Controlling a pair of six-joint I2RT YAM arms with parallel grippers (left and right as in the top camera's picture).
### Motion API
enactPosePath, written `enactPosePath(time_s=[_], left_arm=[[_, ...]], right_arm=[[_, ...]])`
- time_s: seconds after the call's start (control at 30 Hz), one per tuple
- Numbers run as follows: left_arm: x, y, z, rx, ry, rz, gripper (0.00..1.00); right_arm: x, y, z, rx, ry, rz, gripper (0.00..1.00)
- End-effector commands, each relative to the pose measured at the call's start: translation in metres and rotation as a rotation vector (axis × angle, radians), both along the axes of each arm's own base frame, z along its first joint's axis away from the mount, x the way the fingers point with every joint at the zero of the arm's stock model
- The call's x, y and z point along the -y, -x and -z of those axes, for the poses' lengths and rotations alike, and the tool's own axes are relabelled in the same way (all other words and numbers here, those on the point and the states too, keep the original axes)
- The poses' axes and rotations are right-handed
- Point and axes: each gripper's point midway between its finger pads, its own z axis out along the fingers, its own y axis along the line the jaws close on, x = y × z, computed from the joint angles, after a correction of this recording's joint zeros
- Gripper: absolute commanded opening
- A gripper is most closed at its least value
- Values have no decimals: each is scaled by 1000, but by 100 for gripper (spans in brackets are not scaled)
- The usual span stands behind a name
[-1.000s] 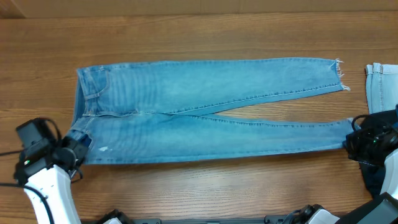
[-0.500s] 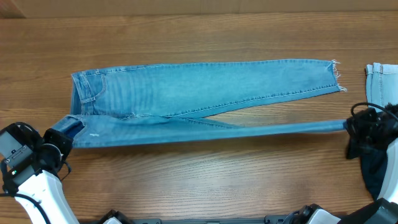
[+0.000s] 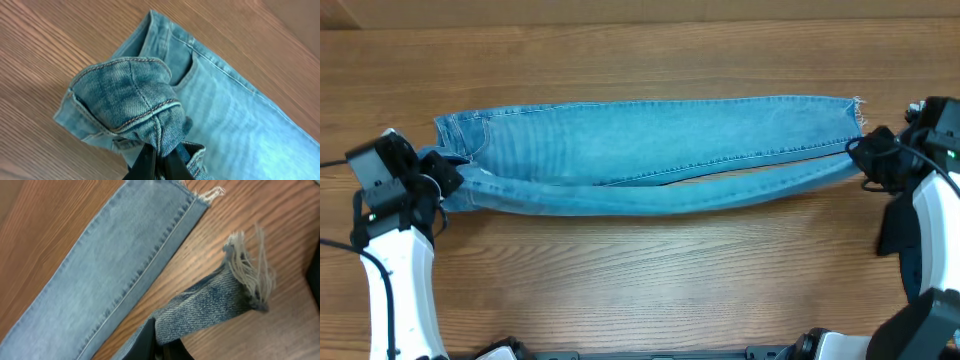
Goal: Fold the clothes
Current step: 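Lift the lower edge with both grippers and fold it up over the top half, then lay the folded edge down and press it flat with both grippers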
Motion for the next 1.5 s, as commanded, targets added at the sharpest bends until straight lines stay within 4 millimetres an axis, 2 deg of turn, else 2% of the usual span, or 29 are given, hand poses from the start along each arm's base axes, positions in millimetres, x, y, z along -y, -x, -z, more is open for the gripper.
enactPosePath(time_s=[0.0, 0.07, 0.17, 0.23, 0.3, 0.47, 0.63, 0.77, 0.9, 1.2, 1.37, 1.4, 1.43, 1.47], left_arm=[[-17, -20, -16, 25, -82, -8, 4], [-16, -28, -8, 19, -82, 6, 4], [-8, -45, 7, 12, -89, 52, 4], [-4, -55, 14, 18, -91, 69, 4], [-6, -60, 16, 20, -110, 63, 4], [-16, -72, -1, 84, -192, 18, 4], [-10, -83, -12, 127, -236, -9, 4], [-12, -90, -17, 154, -268, -25, 4], [-14, -98, -5, 151, -267, -25, 4], [-26, -116, 29, 139, -273, -68, 4], [-29, -127, 39, 164, -273, -75, 4], [-29, -128, 40, 168, -274, -75, 4], [-29, -129, 42, 167, -274, -76, 4], [-30, -129, 42, 166, -275, -77, 4]], right_arm=[[17, -27, -10, 36, 54, 7, 4], [21, -36, -7, 38, 54, 7, 4], [24, -47, 13, 2, 39, 5, 4], [26, -54, 25, -2, 38, 2, 4], [28, -63, 28, 20, 47, -1, 4], [34, -83, 19, 102, 78, 0, 4], [22, -105, 14, 165, 127, -35, 4], [16, -117, 19, 176, 168, -44, 4], [18, -120, 31, 161, 174, -38, 4], [37, -128, 26, 194, 243, 44, 4], [38, -135, 55, 170, 205, 75, 4], [37, -137, 60, 172, 197, 69, 5], [36, -141, 64, 182, 189, 62, 18], [35, -144, 65, 191, 186, 58, 24]])
